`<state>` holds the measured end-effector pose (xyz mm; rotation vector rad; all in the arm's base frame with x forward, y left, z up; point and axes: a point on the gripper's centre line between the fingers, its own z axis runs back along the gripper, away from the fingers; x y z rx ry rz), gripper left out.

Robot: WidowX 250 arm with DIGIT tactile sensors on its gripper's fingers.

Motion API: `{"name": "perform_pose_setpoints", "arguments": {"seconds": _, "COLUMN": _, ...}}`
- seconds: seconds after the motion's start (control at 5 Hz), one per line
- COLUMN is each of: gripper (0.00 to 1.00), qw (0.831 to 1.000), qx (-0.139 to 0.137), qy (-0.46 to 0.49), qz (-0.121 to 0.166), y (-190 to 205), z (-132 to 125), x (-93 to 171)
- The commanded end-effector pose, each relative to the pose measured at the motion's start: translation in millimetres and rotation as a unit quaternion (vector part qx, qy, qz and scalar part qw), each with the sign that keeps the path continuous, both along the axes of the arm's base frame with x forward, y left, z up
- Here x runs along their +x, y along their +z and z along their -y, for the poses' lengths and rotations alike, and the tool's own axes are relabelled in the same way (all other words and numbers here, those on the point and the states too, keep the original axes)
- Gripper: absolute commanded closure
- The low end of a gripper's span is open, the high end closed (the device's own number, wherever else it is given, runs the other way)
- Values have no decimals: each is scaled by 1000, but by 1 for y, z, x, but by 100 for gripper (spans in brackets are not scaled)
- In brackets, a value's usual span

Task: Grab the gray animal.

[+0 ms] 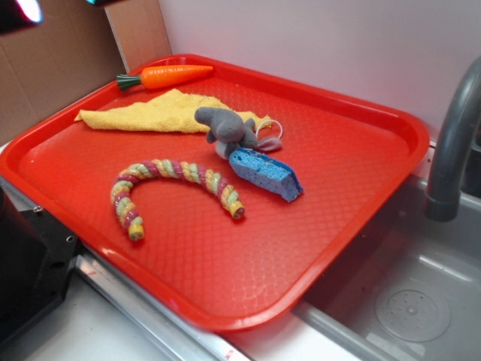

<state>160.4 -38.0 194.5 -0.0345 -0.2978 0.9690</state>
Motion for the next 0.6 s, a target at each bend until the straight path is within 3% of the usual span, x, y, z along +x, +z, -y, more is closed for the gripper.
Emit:
{"name": "perform_pose_setpoints", "arguments": {"seconds": 0.0, "gripper": 0, "qw": 994, "qx": 1, "qy": 94, "qz": 53, "y": -29, "z": -3, "x": 46}}
{"name": "perform_pose_setpoints", "arguments": {"seconds": 0.2, "gripper": 0, "qw": 994, "qx": 10, "qy": 98, "qz": 41, "y": -57, "z": -7, "x": 68}}
{"name": "perform_pose_setpoints", "arguments": {"seconds": 0.4, "gripper": 0, "qw": 997, "qx": 0, "qy": 77, "qz": 19, "y": -88, "z": -7, "x": 85}}
